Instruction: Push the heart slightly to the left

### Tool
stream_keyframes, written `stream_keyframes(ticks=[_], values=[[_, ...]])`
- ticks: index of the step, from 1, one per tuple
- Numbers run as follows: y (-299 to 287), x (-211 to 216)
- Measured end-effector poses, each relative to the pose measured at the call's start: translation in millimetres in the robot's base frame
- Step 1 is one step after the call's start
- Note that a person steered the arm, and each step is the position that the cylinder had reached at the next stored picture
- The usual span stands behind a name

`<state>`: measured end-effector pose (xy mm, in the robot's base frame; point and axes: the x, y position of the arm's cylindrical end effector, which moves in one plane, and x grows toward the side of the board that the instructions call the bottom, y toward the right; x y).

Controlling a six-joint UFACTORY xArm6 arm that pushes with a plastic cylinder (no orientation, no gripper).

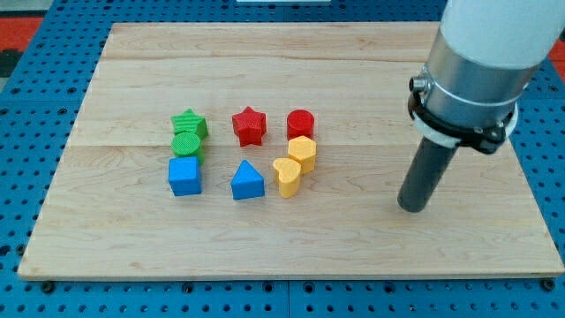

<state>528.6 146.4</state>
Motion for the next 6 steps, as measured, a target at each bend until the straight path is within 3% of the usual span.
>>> stream_keyframes(ticks=[2, 6], values=[[-36, -44], [-82, -64]])
